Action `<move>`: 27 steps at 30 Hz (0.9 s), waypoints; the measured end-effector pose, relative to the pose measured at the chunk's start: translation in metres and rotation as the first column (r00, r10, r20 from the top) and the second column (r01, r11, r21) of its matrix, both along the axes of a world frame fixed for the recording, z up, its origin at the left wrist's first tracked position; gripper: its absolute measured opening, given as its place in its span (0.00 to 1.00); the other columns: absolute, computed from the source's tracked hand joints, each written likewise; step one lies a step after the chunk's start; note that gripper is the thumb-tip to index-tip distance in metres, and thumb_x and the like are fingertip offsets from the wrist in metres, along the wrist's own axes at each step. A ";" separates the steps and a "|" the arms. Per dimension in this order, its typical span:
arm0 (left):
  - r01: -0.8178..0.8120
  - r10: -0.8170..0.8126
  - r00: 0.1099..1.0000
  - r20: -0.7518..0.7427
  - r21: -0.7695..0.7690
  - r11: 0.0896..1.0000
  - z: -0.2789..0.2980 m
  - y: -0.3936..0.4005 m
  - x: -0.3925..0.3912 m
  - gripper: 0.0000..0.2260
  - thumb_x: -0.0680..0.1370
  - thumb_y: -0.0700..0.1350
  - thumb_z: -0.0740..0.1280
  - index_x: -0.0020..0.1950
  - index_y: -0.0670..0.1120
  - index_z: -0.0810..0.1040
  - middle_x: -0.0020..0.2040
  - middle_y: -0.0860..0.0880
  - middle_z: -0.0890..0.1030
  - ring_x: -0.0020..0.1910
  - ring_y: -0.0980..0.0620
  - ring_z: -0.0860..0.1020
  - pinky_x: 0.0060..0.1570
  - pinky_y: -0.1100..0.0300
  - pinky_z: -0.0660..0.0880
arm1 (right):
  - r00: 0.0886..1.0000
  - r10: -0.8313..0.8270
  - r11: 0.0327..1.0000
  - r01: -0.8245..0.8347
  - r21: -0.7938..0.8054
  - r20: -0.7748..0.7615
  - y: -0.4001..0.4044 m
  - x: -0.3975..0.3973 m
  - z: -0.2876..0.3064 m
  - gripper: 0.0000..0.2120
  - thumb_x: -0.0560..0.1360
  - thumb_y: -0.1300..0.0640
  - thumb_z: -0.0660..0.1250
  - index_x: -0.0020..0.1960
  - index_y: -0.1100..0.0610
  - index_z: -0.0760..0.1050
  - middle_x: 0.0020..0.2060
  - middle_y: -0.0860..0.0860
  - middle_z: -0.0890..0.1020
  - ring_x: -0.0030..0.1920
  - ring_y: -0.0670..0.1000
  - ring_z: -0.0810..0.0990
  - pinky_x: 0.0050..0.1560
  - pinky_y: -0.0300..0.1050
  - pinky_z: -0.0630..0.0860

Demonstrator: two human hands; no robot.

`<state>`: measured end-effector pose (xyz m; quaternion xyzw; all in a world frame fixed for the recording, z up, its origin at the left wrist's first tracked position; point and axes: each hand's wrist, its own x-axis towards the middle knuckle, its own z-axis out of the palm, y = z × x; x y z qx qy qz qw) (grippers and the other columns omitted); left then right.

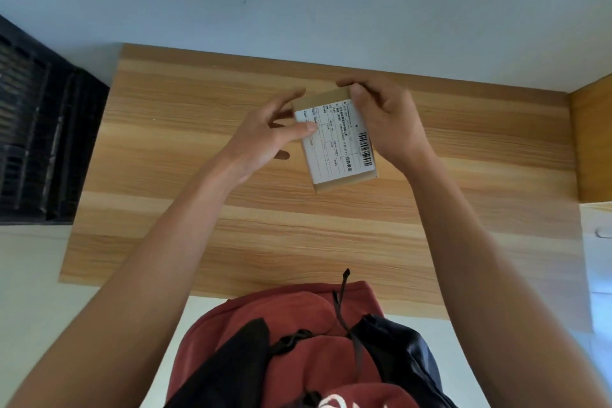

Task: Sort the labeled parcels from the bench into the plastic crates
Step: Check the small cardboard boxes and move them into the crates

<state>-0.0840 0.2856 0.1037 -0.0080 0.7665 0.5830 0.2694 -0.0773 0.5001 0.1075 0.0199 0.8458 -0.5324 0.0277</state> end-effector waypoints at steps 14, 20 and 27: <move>-0.677 0.663 0.731 0.163 0.296 0.674 -0.008 0.014 0.033 0.24 0.74 0.48 0.79 0.68 0.49 0.77 0.58 0.50 0.87 0.58 0.49 0.84 0.54 0.51 0.83 | 0.979 -0.040 0.974 0.083 -0.212 0.202 0.000 0.026 -0.010 0.25 0.80 0.48 0.71 0.76 0.51 0.72 0.67 0.44 0.81 0.66 0.41 0.80 0.62 0.46 0.81; -0.650 0.655 0.753 0.054 0.214 0.729 -0.004 0.030 0.051 0.12 0.79 0.53 0.73 0.62 0.56 0.79 0.60 0.56 0.83 0.62 0.54 0.81 0.60 0.47 0.82 | 0.986 -0.103 0.943 0.138 -0.302 0.130 -0.003 0.036 -0.002 0.15 0.85 0.54 0.64 0.68 0.39 0.74 0.57 0.39 0.85 0.58 0.46 0.84 0.62 0.55 0.81; -0.566 0.552 0.741 -0.382 0.086 0.820 -0.007 0.026 0.069 0.19 0.77 0.37 0.75 0.67 0.44 0.80 0.59 0.52 0.85 0.57 0.54 0.84 0.60 0.51 0.81 | 0.991 -0.126 0.949 0.134 -0.284 0.044 0.001 0.056 -0.007 0.17 0.85 0.57 0.62 0.72 0.48 0.75 0.60 0.43 0.84 0.63 0.44 0.81 0.66 0.56 0.79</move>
